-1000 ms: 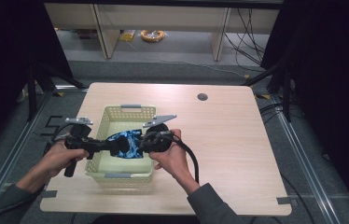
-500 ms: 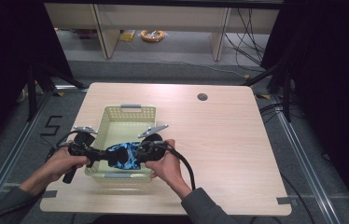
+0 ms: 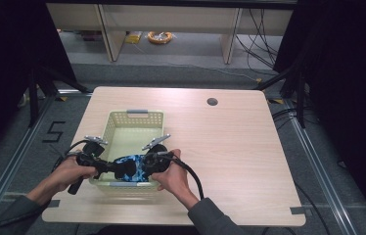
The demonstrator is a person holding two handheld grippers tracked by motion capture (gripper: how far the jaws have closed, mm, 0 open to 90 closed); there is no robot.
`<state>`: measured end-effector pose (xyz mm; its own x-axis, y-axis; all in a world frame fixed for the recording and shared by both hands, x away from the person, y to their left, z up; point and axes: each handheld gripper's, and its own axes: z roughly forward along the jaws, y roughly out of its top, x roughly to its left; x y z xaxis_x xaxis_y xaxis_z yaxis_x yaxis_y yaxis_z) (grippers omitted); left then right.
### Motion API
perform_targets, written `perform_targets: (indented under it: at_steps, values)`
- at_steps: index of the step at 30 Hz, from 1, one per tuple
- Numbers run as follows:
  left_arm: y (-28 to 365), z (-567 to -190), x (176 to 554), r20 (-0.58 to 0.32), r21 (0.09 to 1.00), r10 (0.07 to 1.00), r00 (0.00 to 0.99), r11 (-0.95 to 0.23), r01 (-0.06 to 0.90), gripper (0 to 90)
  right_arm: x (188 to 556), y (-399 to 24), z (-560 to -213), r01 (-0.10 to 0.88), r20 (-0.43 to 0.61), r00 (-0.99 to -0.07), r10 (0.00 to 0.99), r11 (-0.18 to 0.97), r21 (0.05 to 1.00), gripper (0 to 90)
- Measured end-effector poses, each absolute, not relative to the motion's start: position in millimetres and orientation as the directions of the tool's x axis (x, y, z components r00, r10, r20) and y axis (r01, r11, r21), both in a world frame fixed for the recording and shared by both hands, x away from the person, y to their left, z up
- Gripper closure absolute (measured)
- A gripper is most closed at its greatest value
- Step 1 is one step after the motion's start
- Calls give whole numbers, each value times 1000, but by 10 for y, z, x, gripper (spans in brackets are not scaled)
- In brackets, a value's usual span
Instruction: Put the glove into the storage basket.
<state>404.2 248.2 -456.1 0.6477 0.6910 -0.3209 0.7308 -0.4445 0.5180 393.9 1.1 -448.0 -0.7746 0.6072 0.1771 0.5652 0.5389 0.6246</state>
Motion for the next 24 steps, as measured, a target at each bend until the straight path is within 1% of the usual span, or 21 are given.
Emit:
perform_targets:
  at_steps: [4,7,9,13,16,17,18,19,21,23,24]
  values:
    - [2468,-4578,4038,-316,506,702,639,-445,739,795,3937,21,-4488,567,168,-773,611,548,614,767]
    - [2473,-4591,4046,-317,492,696,645,-461,739,798,3940,17,-4488,551,137,-780,611,565,615,751]
    - [2462,-4606,4038,-309,484,704,640,-463,743,799,3932,17,-4474,569,149,-767,625,553,608,735]
    - [2455,-4633,4053,-313,482,714,626,-449,753,801,3930,-5,-4415,554,125,-763,634,542,632,710]
    - [2444,-4631,4055,-299,478,717,630,-459,749,797,3906,-24,-4345,548,135,-762,633,520,655,698]
    - [2444,-4631,4058,-301,477,715,631,-460,749,794,3882,-34,-4302,565,149,-749,645,506,651,694]
    - [2443,-4628,4059,-299,476,717,630,-460,749,787,3893,-47,-4285,529,131,-767,628,506,681,688]
    - [2441,-4625,4061,-298,474,715,632,-463,749,782,3886,-55,-4258,529,140,-769,624,498,687,684]
    - [2438,-4619,4062,-290,476,719,632,-464,747,768,3896,-110,-4198,496,120,-783,610,497,712,670]
    - [2427,-4610,4055,-273,480,727,630,-465,744,743,3884,-152,-4164,505,140,-774,618,469,725,660]
    - [2423,-4606,4055,-271,477,729,628,-465,746,723,3859,-174,-4143,529,161,-758,632,452,718,655]
